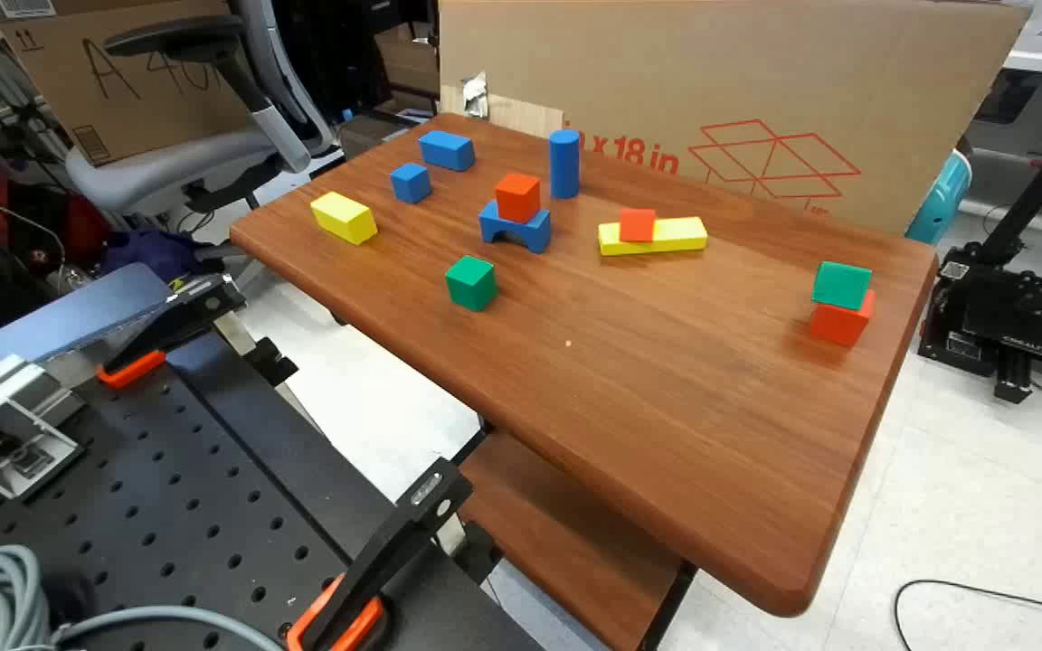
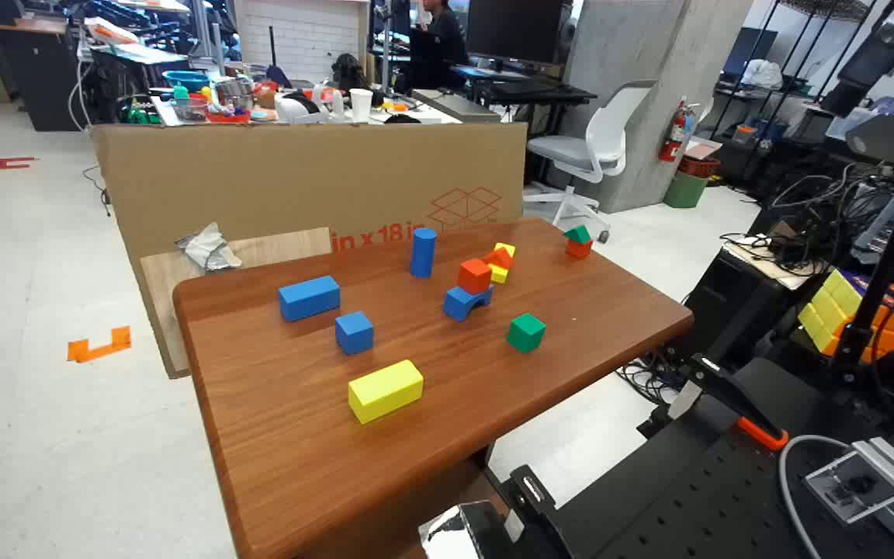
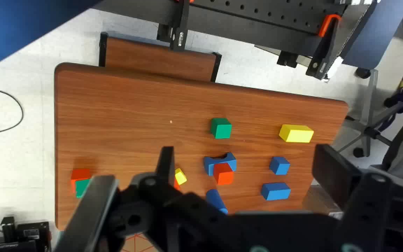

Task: Put the green block on the yellow block

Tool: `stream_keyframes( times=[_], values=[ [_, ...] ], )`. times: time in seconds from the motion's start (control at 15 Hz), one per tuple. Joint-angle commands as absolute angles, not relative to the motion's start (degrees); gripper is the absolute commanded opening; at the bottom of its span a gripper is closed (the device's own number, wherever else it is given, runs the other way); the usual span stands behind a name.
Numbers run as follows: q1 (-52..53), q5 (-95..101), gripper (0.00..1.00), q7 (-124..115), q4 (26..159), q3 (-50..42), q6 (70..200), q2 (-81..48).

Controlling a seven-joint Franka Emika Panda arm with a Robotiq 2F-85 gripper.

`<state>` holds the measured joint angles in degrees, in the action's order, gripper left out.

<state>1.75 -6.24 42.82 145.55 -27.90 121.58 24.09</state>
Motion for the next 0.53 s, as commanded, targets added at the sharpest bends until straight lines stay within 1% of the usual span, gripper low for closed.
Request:
stream_keyframes(
  times=[0.0,0.2,0.47],
  values=[
    [-1.30,-7.79,1.00,44.03,145.45,-24.96,121.33,23.44],
    [-1.71,-7.31,1.00,42.27,145.59,-22.23,122.80,22.03],
    [-0.77,-7.02,1.00,37.47,145.98,-17.14,128.15,17.71]
  ],
)
